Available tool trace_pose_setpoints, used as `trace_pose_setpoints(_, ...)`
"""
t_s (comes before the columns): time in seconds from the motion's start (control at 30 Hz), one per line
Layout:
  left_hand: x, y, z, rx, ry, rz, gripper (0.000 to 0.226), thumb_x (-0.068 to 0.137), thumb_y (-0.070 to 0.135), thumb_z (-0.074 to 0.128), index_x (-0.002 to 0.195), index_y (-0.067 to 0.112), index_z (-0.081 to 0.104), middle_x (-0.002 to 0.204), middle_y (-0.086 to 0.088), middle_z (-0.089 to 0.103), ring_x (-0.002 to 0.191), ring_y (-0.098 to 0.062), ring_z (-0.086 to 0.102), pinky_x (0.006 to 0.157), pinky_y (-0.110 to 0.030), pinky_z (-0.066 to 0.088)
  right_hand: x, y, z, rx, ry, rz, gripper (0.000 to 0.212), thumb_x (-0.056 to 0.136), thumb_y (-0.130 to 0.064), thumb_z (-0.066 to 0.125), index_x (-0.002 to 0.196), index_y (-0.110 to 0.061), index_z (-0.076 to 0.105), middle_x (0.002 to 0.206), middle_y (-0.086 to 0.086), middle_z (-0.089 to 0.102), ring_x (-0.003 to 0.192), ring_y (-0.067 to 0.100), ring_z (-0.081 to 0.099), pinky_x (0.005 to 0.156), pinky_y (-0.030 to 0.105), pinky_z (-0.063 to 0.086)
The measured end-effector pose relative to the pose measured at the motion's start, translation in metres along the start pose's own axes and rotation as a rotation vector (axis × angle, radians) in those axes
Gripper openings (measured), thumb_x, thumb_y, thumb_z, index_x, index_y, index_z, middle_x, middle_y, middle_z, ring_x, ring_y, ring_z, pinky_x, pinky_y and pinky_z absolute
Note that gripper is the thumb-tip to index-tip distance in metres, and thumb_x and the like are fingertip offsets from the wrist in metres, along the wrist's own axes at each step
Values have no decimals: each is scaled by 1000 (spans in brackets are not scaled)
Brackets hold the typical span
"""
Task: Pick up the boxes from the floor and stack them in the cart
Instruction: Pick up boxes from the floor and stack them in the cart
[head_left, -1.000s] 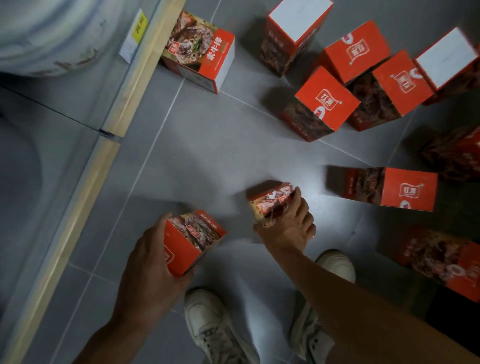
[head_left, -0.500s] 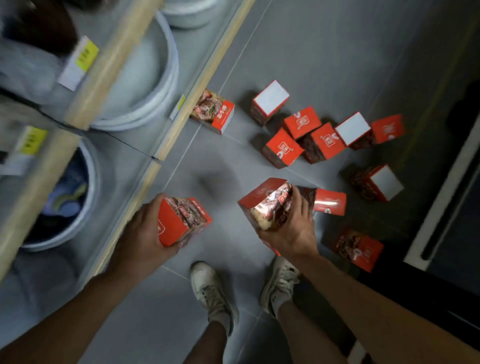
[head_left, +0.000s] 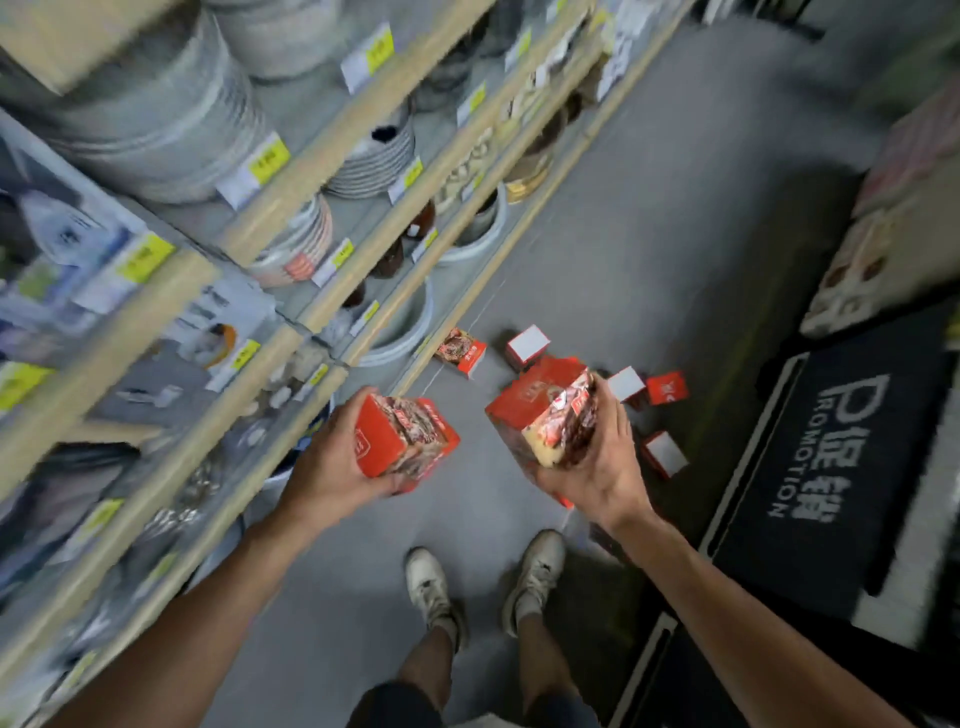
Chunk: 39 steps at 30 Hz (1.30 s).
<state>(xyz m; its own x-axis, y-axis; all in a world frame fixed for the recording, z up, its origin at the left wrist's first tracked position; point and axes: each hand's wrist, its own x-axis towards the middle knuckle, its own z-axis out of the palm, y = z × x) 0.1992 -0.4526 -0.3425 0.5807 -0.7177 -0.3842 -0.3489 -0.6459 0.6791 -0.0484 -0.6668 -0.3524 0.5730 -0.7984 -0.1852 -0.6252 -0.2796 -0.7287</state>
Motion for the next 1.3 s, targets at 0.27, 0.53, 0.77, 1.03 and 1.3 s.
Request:
trace_pose_setpoints(0.27, -53, 69, -72, -100, 132, 183, 108, 53, 26, 98, 138, 51, 37, 127, 24, 50, 114, -1, 53, 93, -25, 44, -41, -115, -96, 75, 94, -182, 123, 53, -72, 83, 151, -34, 18, 138, -21, 34, 125, -5, 33, 112, 28, 32)
trace_pose_setpoints(0.53, -75, 116, -124, -116, 305, 315, 115, 55, 32, 96, 148, 43, 29, 140, 10, 52, 125, -11, 52, 100, -41, 50, -58, -158, -138, 150, 103, -301, 130, 46, -79, 83, 151, -37, 20, 141, -20, 38, 131, 2, 42, 112, 31, 39)
trace_pose_setpoints(0.77, -111, 141, -134, -150, 499, 278, 110, 57, 34, 95, 133, 67, 23, 133, 15, 51, 118, -8, 54, 85, -28, 54, -28, -178, -152, 233, -60, -460, 130, 50, -65, 93, 152, -40, 16, 146, -18, 39, 137, 10, 44, 111, 48, 45)
trace_pose_setpoints(1.03, -182, 134, -122, -230, 767, 47, 117, 53, 47, 95, 147, 48, 26, 141, 10, 47, 119, -13, 54, 92, -35, 53, 2, -215, -127, 285, -301, -617, 140, 42, -82, 81, 156, -34, 16, 152, -3, 35, 143, 19, 36, 114, 53, 39)
trace_pose_setpoints(1.3, -294, 128, -102, -385, 1095, -138, 107, 42, 49, 92, 138, 42, 46, 122, 19, 65, 108, 2, 63, 89, -25, 53, -29, -258, -71, 383, -689, -743, 135, 45, -55, 99, 154, -39, 22, 148, 0, 42, 135, 17, 50, 107, 49, 48)
